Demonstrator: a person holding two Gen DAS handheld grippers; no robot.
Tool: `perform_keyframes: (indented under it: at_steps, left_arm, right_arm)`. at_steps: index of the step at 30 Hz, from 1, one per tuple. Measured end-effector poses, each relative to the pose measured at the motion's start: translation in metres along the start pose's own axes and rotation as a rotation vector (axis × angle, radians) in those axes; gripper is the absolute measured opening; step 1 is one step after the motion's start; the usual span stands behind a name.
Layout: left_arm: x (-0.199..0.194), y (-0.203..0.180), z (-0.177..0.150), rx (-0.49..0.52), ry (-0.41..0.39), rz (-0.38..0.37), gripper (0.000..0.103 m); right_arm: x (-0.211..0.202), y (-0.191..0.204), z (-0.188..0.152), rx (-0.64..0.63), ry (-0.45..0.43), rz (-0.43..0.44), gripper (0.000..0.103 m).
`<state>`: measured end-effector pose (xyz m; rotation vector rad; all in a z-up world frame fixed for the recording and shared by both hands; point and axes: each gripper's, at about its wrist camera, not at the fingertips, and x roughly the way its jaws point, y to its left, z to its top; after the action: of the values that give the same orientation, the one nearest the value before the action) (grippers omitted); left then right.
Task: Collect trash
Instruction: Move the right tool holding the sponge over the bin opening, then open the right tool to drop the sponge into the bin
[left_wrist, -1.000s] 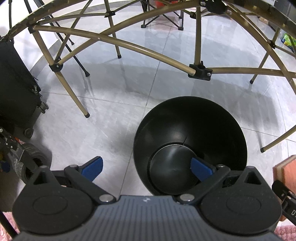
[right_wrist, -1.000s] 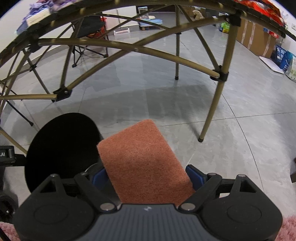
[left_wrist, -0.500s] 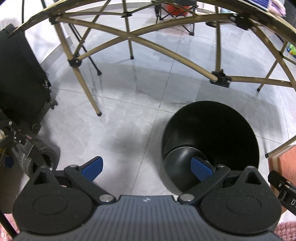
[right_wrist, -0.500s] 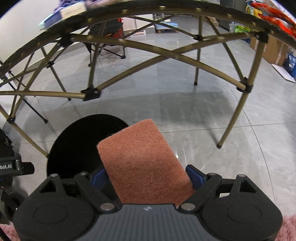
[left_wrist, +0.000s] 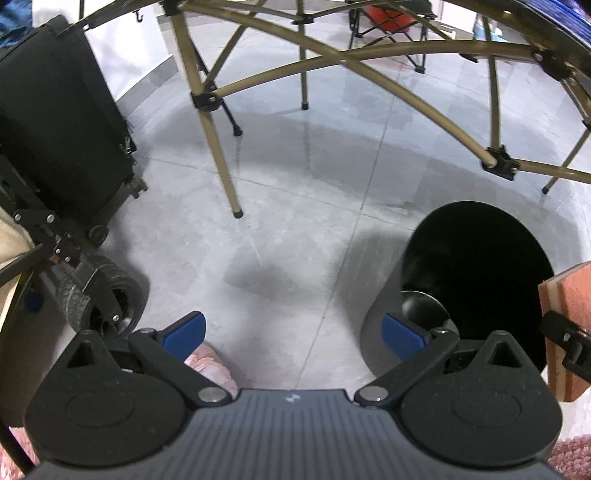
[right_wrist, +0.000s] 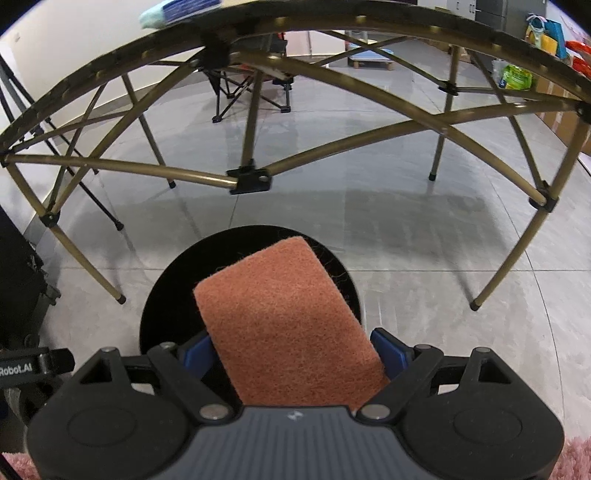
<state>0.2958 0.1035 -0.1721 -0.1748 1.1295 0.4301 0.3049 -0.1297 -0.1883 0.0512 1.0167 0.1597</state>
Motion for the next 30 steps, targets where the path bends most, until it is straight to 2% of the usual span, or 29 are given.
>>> perform_keyframes:
  at_steps: [12,23,26,28,30]
  left_arm:
    - [0.005,0.029,-0.003,-0.041,0.021,-0.001,0.103]
    - [0.007,0.038,-0.007,-0.040,0.030,-0.006,0.103]
    - [0.007,0.037,-0.008,-0.037,0.032,-0.007,0.103]
    - [0.007,0.037,-0.007,-0.038,0.032,-0.007,0.103]
    - [0.007,0.037,-0.007,-0.038,0.032,-0.008,0.103]
  right_arm:
    - [0.023,0.026,0.010,-0.012,0.033,0.010,0.088]
    - [0.039,0.035,0.014,-0.007,0.045,0.005,0.088]
    - [0.039,0.034,0.016,0.014,0.058,0.045,0.090]
    - [0.039,0.036,0.016,0.003,0.057,0.037,0.092]
    - [0.040,0.037,0.017,-0.003,0.067,0.031,0.101]
